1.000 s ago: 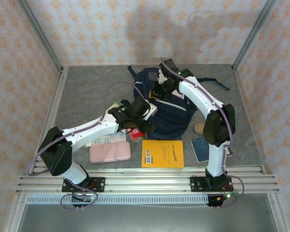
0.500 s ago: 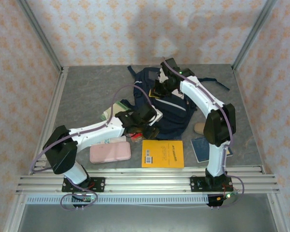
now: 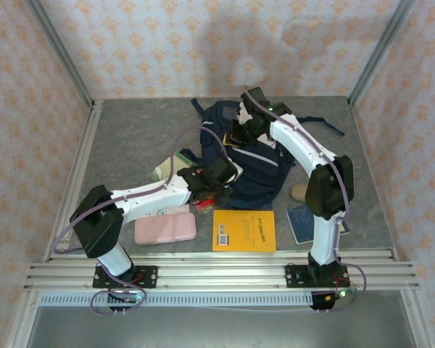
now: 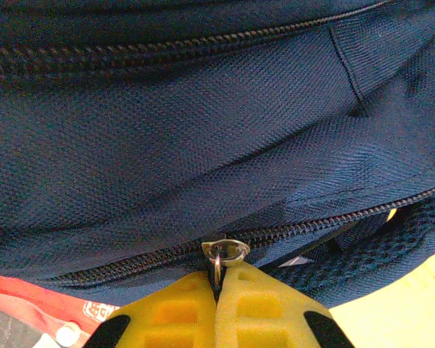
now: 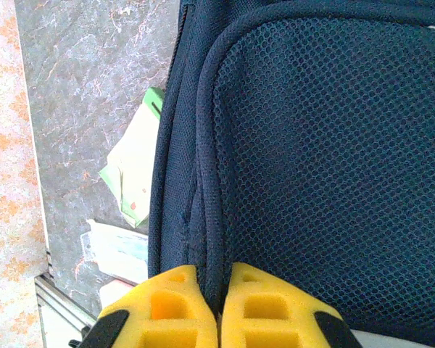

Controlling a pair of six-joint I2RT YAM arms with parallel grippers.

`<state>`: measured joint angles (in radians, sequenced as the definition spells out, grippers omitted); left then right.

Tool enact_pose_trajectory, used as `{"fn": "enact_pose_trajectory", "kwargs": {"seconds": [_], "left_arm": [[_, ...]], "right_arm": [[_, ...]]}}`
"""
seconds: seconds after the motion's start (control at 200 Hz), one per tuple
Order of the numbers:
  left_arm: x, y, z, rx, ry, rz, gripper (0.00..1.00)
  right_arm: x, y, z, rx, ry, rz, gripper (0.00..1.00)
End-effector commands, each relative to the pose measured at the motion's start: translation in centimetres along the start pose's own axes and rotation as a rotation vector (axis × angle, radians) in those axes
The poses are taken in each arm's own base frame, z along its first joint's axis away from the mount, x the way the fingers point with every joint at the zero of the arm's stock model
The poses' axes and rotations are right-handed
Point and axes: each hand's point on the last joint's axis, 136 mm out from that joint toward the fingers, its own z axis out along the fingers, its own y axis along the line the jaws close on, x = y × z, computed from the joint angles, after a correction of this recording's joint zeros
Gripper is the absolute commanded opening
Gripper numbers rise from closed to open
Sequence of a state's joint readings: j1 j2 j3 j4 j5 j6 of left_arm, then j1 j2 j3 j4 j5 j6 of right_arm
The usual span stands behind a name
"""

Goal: Pack books, pencil case, and school supplies into a backpack

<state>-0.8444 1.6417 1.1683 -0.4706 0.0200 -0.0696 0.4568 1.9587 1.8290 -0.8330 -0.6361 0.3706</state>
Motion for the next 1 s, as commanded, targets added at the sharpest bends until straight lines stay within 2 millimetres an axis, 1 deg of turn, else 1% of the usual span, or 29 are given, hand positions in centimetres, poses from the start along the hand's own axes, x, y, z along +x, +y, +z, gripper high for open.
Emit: {"fn": "enact_pose_trajectory", "kwargs": {"seconds": [0.0,0.29,0.41,0.54,0.695,0.866,0.996], "left_arm": [[-0.9,1.4,-1.0,-0.018,-0.042,-0.026,0.00],[0.0,3.3,-1.0,-0.042,-0.016,-0.051,0.00],[0.1,3.6,-1.3,-0.042,-0.009,-0.050,0.00],[0.3,3.1,-1.4,-0.001,0.003,-0.032,0.00],[0.5,2.0,-1.2,0.055,0.024,-0.022,0.01],[0.8,1.7,-0.8,0.073,0.038,-0.015,0.06],[0.9,2.0,-0.9,0.065,0.037,-0.018,0.11]], "right_arm": [[-0.6,2.5,-2.5,-0.088,-0.053,-0.037,0.00],[-0.3,2.4,-3.0,-0.075,-0.061,-0.056,0.00],[-0.1,2.3,-3.1,-0.070,-0.060,-0.069,0.00],[0.2,2.2,-2.9,-0.057,-0.053,-0.083,0.00],[0.5,2.7,-2.6,-0.065,-0.040,-0.094,0.00],[0.6,2.9,-2.3,-0.069,-0.028,-0.097,0.00],[0.6,2.9,-2.4,-0.069,-0.028,-0.099,0.00]]}}
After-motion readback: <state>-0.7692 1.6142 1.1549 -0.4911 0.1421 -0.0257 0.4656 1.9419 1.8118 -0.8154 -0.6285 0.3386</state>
